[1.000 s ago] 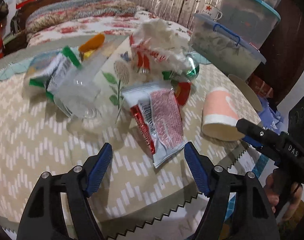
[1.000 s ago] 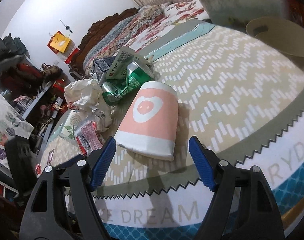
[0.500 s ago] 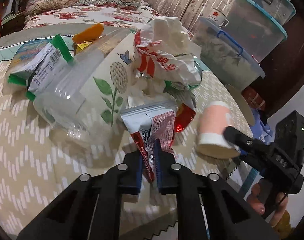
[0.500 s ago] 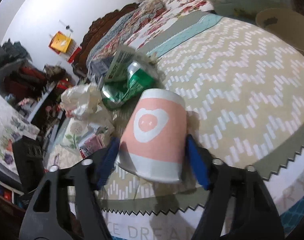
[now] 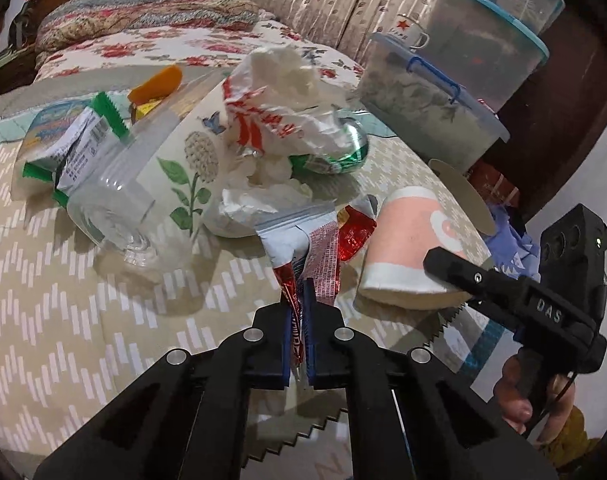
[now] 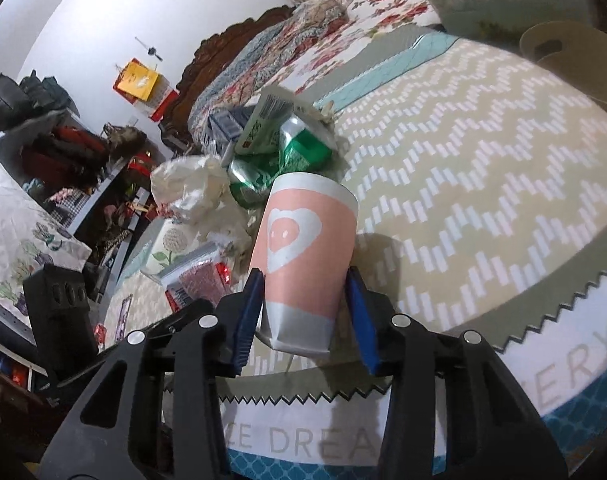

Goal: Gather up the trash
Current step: 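Grasp the pink paper cup with the right gripper while the left grasps the red wrapper, then carry cup and wrapper to the beige bin and release both grippers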

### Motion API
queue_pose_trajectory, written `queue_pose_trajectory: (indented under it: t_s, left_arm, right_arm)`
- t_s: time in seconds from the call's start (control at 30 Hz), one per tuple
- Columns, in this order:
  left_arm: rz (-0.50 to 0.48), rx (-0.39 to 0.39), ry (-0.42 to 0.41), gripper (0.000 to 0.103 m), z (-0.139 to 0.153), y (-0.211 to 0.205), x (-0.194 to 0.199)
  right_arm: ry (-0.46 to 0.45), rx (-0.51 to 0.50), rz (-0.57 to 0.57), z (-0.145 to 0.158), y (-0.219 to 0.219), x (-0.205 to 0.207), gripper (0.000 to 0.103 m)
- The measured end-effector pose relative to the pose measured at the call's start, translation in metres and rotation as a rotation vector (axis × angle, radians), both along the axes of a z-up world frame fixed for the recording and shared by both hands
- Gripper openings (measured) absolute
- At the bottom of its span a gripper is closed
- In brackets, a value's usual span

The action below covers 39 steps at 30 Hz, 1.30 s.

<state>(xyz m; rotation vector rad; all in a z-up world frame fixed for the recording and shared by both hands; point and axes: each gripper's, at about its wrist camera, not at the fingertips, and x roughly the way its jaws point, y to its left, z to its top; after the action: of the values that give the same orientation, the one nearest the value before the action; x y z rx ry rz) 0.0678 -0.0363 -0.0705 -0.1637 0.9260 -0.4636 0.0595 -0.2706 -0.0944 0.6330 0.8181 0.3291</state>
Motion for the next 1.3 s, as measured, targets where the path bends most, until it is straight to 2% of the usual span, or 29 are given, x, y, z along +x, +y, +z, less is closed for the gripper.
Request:
queue_pose_trajectory:
  t_s: [0.27, 0.5, 0.77, 0.97, 1.3]
  left_arm:
    - [-0.033, 0.0, -0.047, 0.004, 0.014, -0.007, -0.011]
    - [-0.041, -0.001, -0.061, 0.004, 0.02, -0.008, -0.014]
    - [-0.052, -0.009, -0.115, 0.004, 0.041, -0.01, -0.011]
    - [-0.062, -0.008, -0.12, 0.004, 0.043, -0.014, -0.012]
    - [-0.062, -0.012, -0.119, 0.004, 0.043, -0.013, -0.013]
  right_arm:
    - [-0.021, 0.017, -0.043, 0.007, -0.016, -0.01, 0.044]
    - [0.005, 0.011, -0.045, -0.001, -0.017, -0.015, 0.044]
    - [-0.053, 0.01, -0.098, 0.019, -0.037, -0.023, 0.044]
    - [-0.02, 0.017, -0.082, 0.01, -0.034, -0.025, 0.044]
    - [-0.027, 0.005, -0.076, 0.015, -0.028, -0.025, 0.044]
